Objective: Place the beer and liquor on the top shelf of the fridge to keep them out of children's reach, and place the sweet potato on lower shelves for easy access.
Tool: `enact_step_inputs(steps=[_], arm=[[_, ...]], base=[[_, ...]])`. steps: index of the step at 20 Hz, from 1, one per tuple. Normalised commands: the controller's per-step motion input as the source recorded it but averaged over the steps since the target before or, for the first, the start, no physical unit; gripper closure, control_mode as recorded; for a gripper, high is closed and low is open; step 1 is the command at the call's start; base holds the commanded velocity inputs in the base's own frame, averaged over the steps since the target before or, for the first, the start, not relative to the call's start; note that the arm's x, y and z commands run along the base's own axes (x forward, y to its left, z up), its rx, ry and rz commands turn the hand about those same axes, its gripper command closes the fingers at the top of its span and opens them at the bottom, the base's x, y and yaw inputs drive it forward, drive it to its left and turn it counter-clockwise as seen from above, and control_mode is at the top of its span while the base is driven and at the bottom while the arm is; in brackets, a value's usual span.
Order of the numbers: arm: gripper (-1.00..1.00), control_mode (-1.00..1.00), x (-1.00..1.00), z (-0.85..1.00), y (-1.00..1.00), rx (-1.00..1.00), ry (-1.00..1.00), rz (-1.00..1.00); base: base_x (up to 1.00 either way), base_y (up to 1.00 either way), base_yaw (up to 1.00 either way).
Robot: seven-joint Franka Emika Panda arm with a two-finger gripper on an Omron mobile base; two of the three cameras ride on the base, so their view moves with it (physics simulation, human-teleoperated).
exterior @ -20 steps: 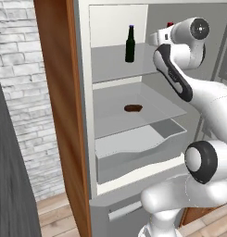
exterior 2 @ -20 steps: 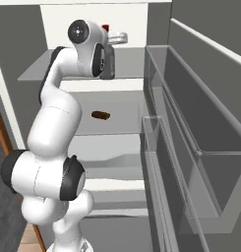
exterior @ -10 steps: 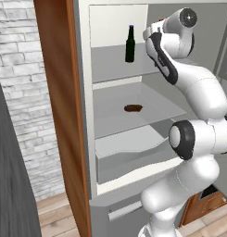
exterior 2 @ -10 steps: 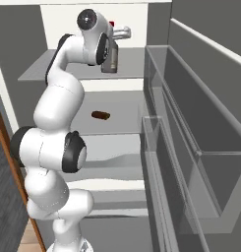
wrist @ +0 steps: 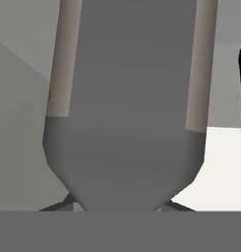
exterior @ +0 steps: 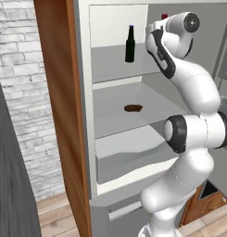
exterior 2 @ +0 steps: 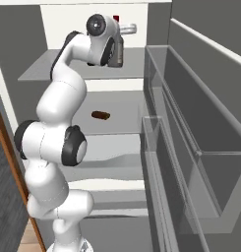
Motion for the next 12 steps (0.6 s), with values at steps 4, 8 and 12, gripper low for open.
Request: enact_step_inputs(steps=[4,8,12], arm=[[1.00,-1.00,0.24,-0.08,0.00,0.00,-0.17,0.08],[1.00,-1.00,0.34,-0.19,0.00,0.00,-0.09,0.10],[-1.00,-1.00,0.31,-0.15,0.00,0.00,-0.08,0.10]], base=[[0.00,0.00,0.00],[0.00,0.00,0.00],[0.00,0.00,0.00]])
